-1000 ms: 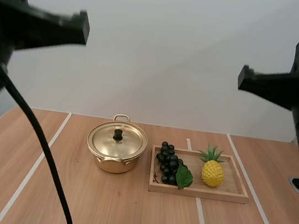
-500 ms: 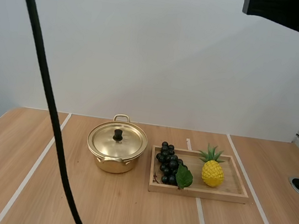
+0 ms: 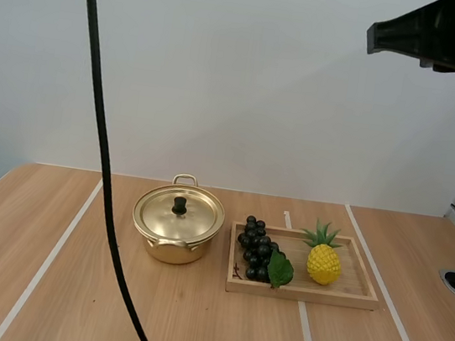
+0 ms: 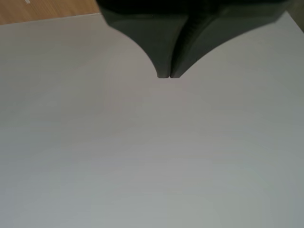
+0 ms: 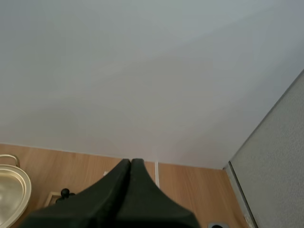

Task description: Open the pot, put the pineapple inside, and close it

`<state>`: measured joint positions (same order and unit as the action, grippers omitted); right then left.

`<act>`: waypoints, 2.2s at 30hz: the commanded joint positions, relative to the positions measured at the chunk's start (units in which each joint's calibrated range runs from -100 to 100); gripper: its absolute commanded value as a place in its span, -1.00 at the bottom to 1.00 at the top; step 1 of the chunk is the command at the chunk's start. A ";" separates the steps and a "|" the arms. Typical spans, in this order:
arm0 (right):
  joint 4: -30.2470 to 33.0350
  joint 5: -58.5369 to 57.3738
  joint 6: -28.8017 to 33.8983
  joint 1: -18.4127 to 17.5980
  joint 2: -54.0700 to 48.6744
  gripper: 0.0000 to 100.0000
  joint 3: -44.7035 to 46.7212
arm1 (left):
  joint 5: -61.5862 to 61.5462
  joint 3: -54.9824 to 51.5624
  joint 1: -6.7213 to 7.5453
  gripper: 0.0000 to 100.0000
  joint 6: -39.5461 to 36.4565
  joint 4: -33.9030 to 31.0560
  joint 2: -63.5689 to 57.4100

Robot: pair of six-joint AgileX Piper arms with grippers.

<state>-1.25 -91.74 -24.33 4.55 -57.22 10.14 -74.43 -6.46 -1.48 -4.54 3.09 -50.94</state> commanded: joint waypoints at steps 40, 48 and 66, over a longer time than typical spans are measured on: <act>2.38 -7.81 0.51 0.20 30.18 -1.00 4.15 | -25.57 -2.78 0.20 -1.00 15.37 19.90 36.90; 3.35 2.96 0.51 0.20 30.61 -1.00 10.87 | -25.57 -6.52 0.20 -0.80 20.77 20.23 41.64; 4.09 5.30 0.51 0.20 30.75 -1.00 10.87 | -25.57 -6.76 0.20 1.00 28.77 25.77 45.15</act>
<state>2.44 -87.42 -23.64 4.55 -26.11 20.74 -100.00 -12.99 -1.48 23.26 27.23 -5.77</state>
